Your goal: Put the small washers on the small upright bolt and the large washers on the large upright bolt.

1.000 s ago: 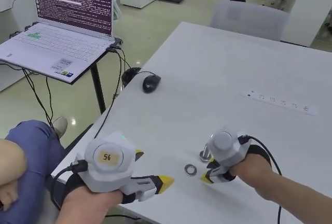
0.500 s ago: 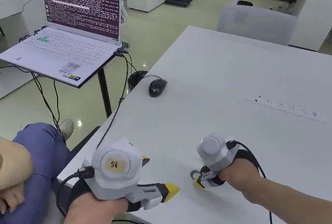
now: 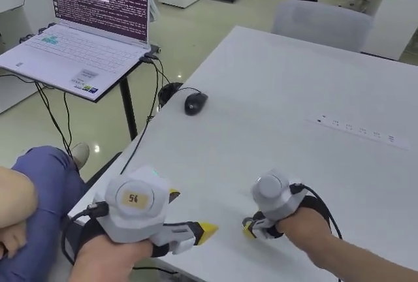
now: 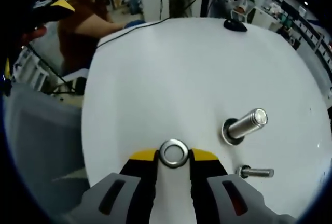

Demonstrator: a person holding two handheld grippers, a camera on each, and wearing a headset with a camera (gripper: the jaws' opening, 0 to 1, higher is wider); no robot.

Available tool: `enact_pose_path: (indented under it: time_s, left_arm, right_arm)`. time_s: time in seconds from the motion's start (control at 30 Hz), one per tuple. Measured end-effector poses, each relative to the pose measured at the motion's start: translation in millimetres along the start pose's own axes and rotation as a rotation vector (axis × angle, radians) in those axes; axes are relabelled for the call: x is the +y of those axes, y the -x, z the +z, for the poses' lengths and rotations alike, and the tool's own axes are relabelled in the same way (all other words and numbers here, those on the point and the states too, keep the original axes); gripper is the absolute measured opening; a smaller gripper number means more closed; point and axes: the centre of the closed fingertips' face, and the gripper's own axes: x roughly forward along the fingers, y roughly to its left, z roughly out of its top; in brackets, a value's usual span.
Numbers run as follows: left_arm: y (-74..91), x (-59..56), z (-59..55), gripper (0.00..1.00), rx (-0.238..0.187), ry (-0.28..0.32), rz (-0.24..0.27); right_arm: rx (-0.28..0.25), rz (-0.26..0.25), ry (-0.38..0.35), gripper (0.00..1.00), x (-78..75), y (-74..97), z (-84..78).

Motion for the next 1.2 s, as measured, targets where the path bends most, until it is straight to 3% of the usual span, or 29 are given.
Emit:
enact_pose_path:
  time_s: [0.23,0.37,0.43,0.53,0.6,0.67,0.77,0.83,0.93,1.03,1.2]
  left_arm:
    - [-2.2,-2.8,2.0,0.57,-0.005,0.003,-0.005]
    - [-2.9,-3.5,4.7,0.57,-0.011,0.001,-0.005]
    - [-2.9,-3.9,4.8,0.57,-0.012,0.001,-0.005]
    - [-2.0,-4.4,3.2,0.57,-0.009,-0.002,-0.005]
    - [-0.7,-3.5,2.4,0.57,-0.010,0.001,-0.002]
    - [1.6,-2.4,1.4,0.57,-0.011,0.006,0.003]
    - [5.1,0.0,-0.2,0.57,-0.008,0.006,0.013]
    - [6.7,2.0,-0.6,0.57,-0.010,0.012,0.019]
    - [7.8,3.2,-1.0,0.57,-0.007,0.011,0.025]
    - [9.3,5.2,-0.6,0.57,-0.008,0.012,0.030]
    - [10.1,7.1,-0.4,0.57,-0.007,0.013,0.033]
  right_arm:
    - [-0.003,-0.005,-0.036,0.27,10.5,10.2,-17.0]
    - [-0.007,0.059,-0.084,0.35,19.6,13.2,-18.9]
    - [0.002,0.132,0.010,0.33,26.5,12.8,-19.5]
    - [0.045,0.130,0.157,0.32,17.2,13.2,-23.7]
    - [0.042,0.145,0.144,0.32,13.9,12.4,-21.0]
    - [0.043,0.188,0.197,0.33,13.7,11.2,-18.1]
    - [0.078,0.231,0.396,0.32,16.5,9.6,-17.6]
    - [0.111,0.245,0.489,0.32,20.6,8.7,-19.7]
    - [0.098,0.276,0.575,0.32,26.4,5.5,-14.6]
    - [0.119,0.275,0.654,0.30,26.4,4.4,-13.4]
    - [0.168,0.318,0.757,0.29,31.3,4.3,-13.5]
